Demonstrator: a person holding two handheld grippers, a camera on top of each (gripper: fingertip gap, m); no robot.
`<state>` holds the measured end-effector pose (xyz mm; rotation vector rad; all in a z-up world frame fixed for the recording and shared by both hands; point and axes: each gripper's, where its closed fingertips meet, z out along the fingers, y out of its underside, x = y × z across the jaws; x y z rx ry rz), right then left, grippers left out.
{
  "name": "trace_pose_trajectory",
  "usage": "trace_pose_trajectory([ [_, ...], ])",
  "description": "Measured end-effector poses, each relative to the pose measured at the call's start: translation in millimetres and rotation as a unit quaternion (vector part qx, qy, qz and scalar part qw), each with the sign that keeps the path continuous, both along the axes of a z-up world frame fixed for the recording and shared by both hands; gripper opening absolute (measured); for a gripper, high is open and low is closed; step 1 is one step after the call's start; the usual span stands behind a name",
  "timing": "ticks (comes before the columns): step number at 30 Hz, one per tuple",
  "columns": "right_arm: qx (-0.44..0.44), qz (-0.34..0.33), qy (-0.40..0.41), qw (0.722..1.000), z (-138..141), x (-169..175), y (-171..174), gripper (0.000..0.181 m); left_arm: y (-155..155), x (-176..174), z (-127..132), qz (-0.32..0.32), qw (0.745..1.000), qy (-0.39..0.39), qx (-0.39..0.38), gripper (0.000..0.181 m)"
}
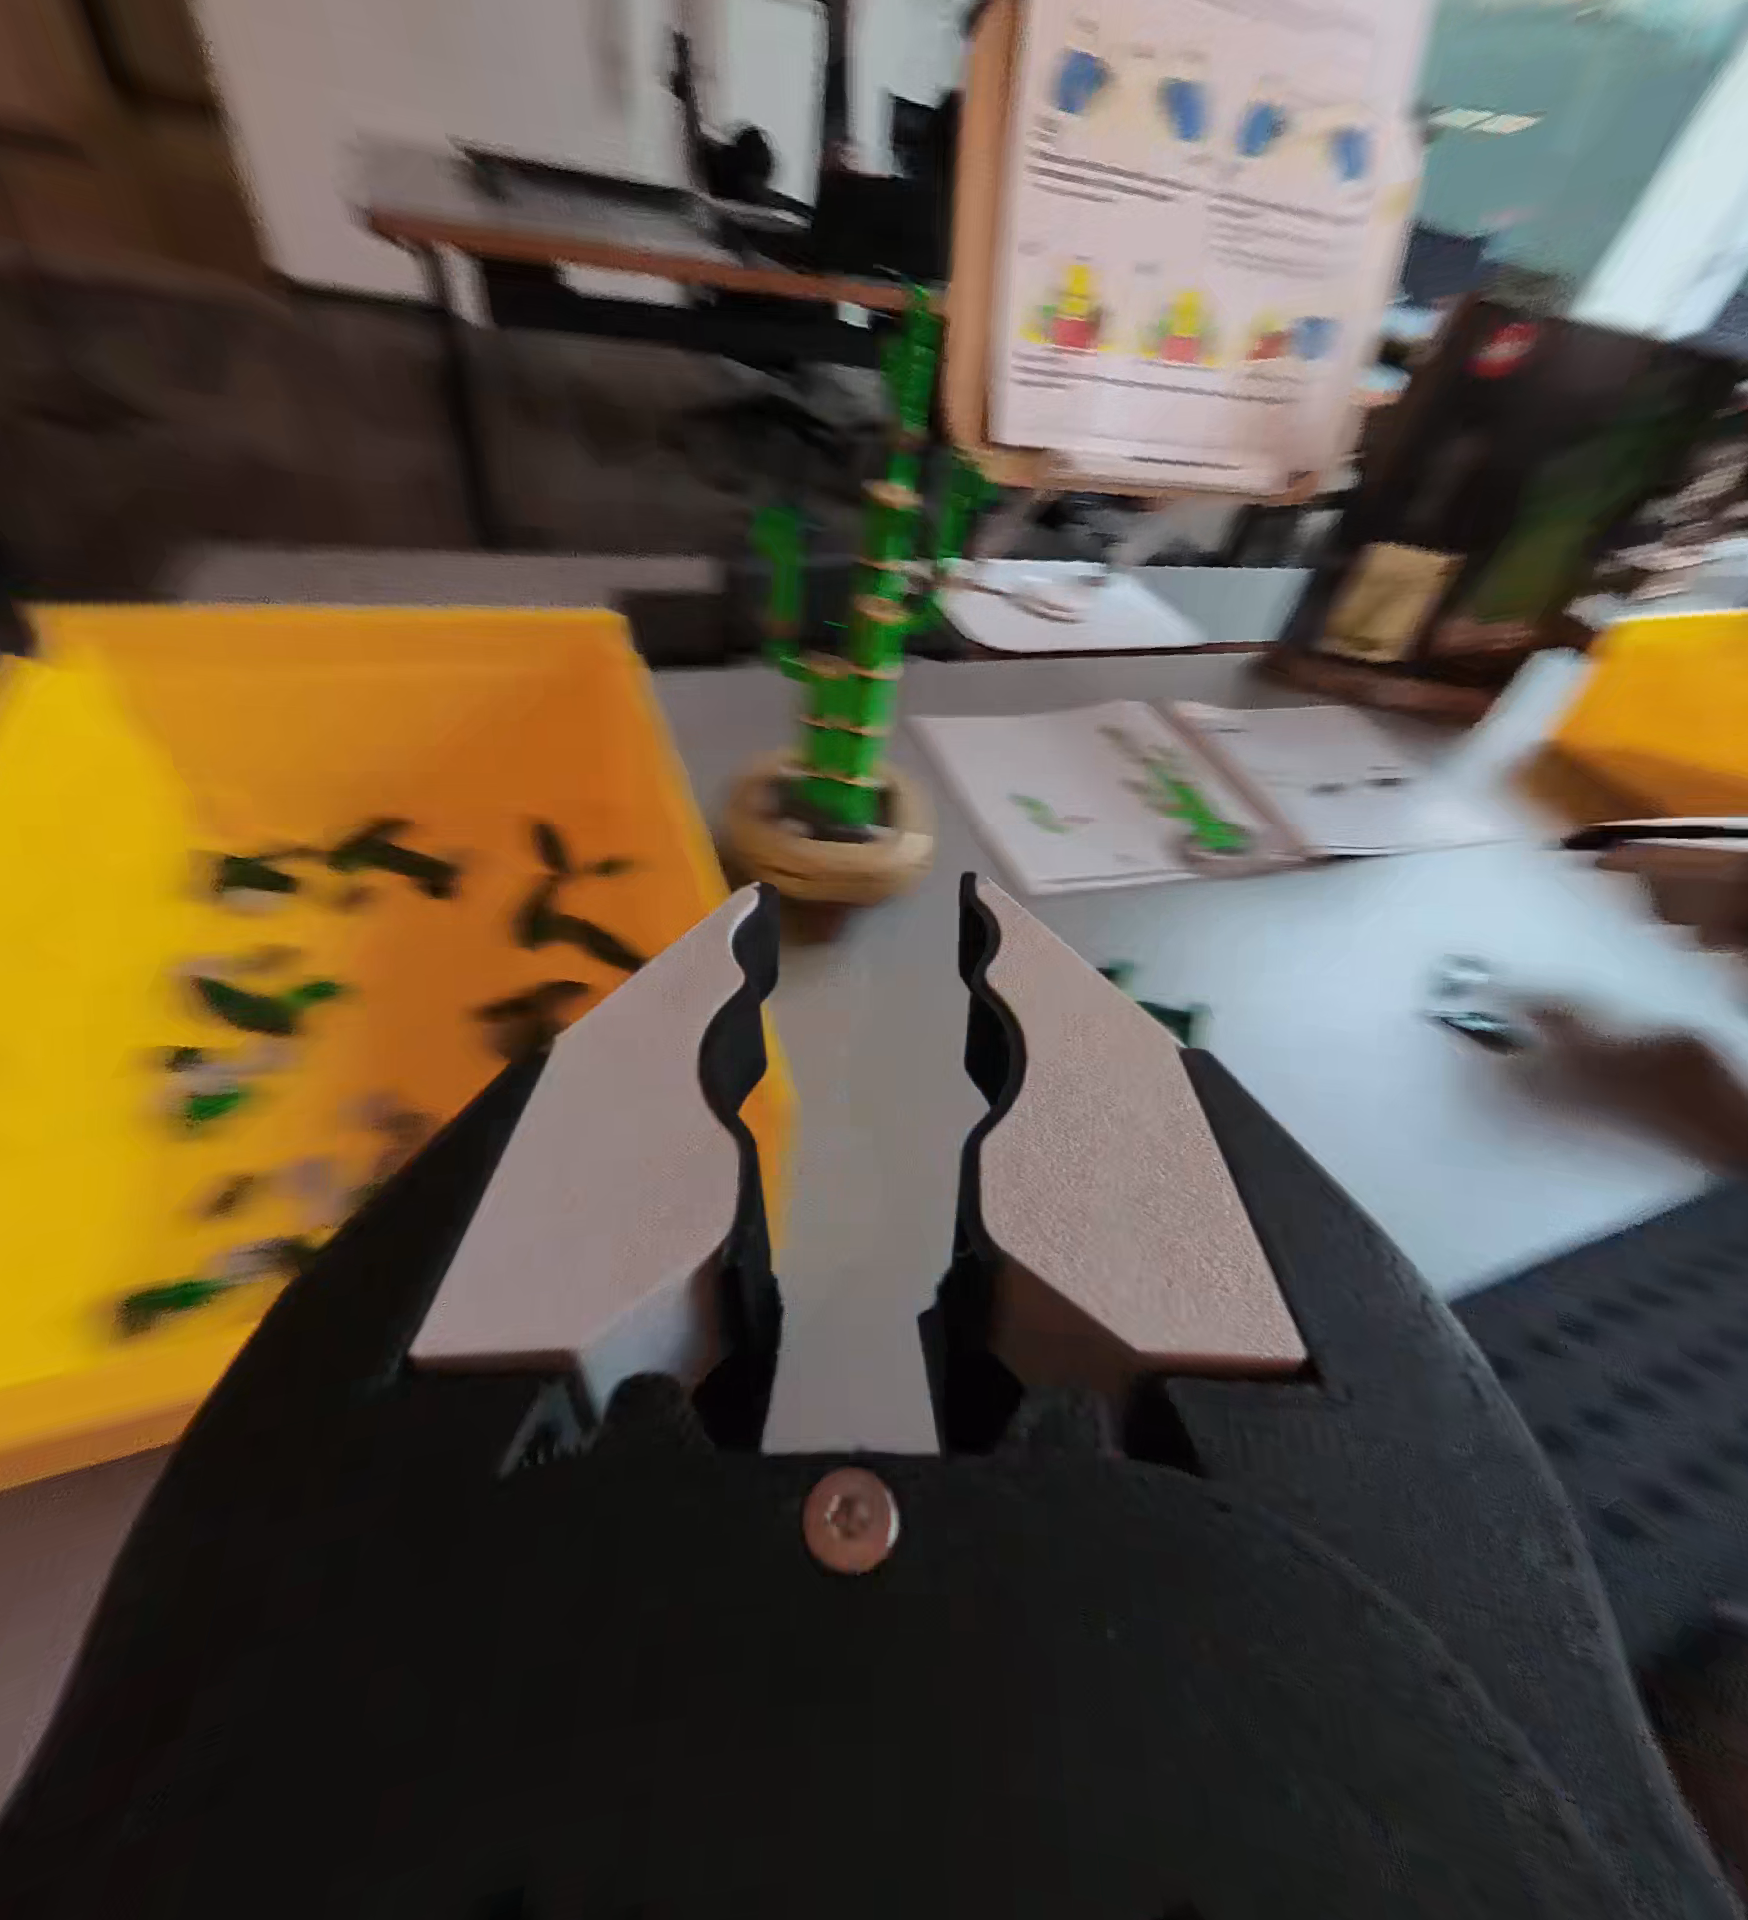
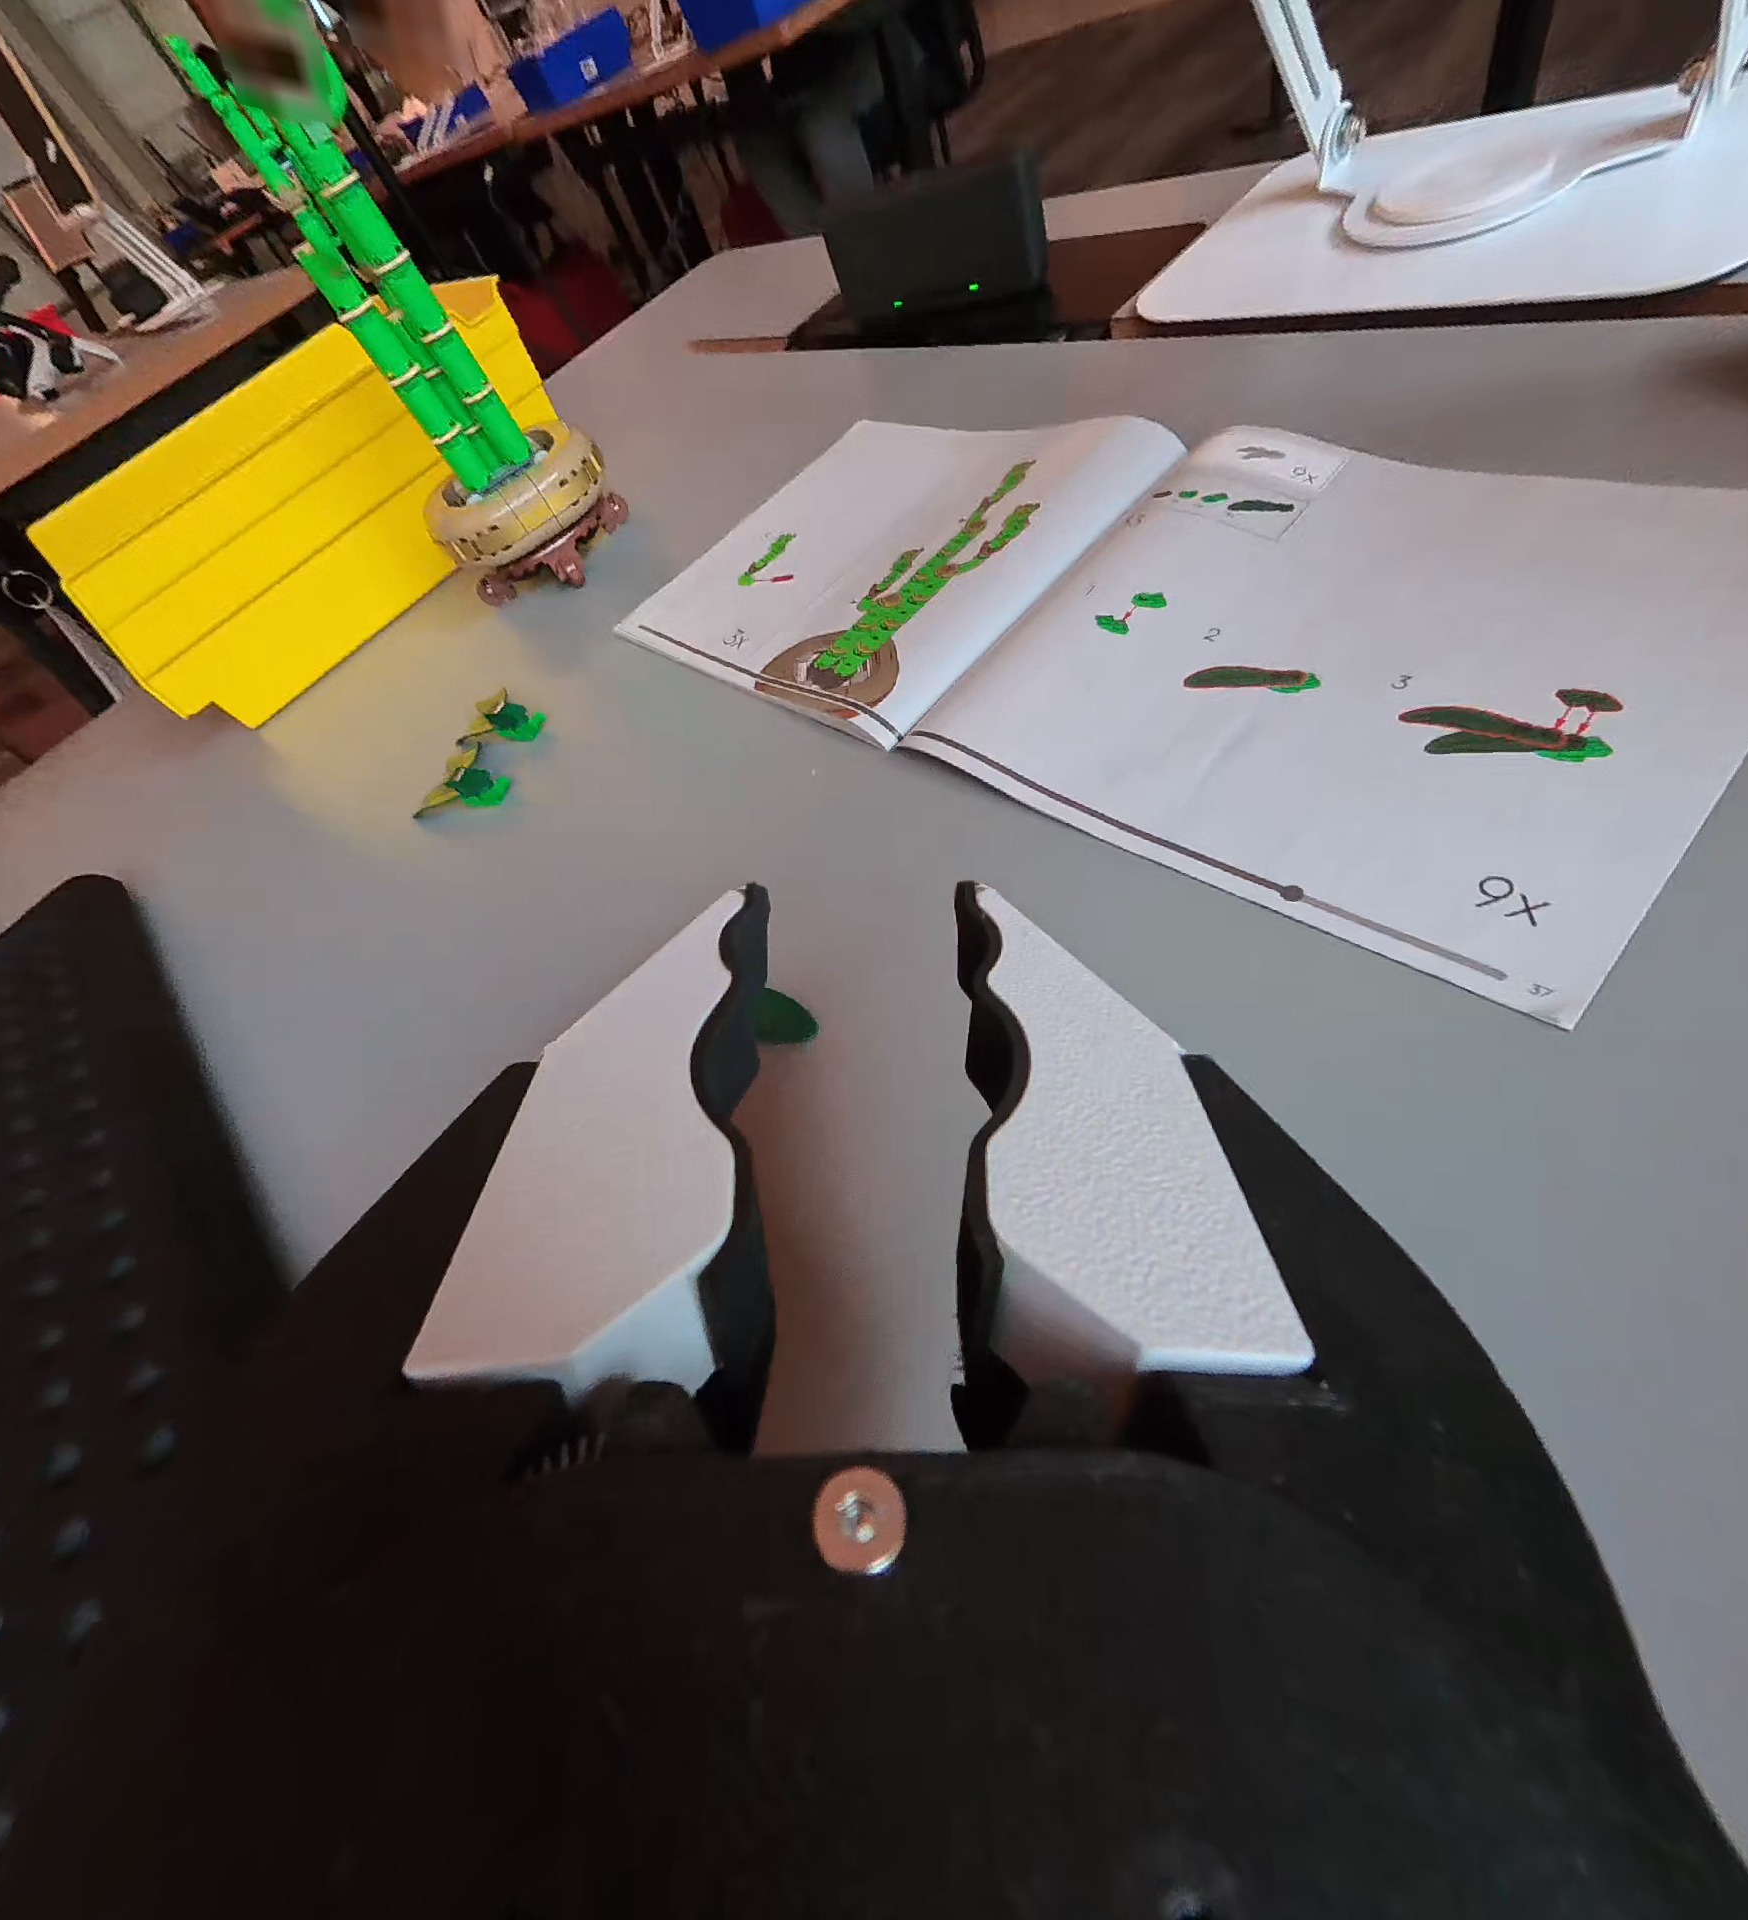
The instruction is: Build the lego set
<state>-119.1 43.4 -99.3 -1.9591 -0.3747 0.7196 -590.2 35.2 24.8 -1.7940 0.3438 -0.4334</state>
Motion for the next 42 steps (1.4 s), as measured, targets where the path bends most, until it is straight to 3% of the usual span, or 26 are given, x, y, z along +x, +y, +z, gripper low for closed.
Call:
trace_pose_trajectory([
  [4,-0.02,0.01,-0.004,1.0,-10,-5,-2,0.035,30,-69,8,0.124,0.977,0.162,0.057,0.03],
  [6,-0.022,0.013,-0.014,1.0,-13,-7,-1,0.035,50,-78,-7,0.124,0.972,0.2,0.018,0.029],
  [10,-0.034,0.021,-0.039,0.998,-24,-9,-2,0.035,96,-77,-53,0.069,0.971,0.21,-0.092,0.033],
  [14,-0.025,0.022,-0.053,0.998,-26,-10,-1,0.035,134,-104,-96,0.081,0.951,0.234,-0.186,0.026],
  [19,-0.026,0.018,-0.058,0.998,-29,-7,1,0.035,162,-115,-135,0.095,0.934,0.195,-0.284,0.016],
  [26,-0.028,0.017,-0.056,0.998,-30,-6,2,0.035,178,-132,-172,0.132,0.886,0.228,-0.381,0.01],
  [42,-0.041,0.03,-0.068,0.996,-35,-9,-2,0.036,174,-128,-181,0.149,0.851,0.214,-0.455,0.014],
])
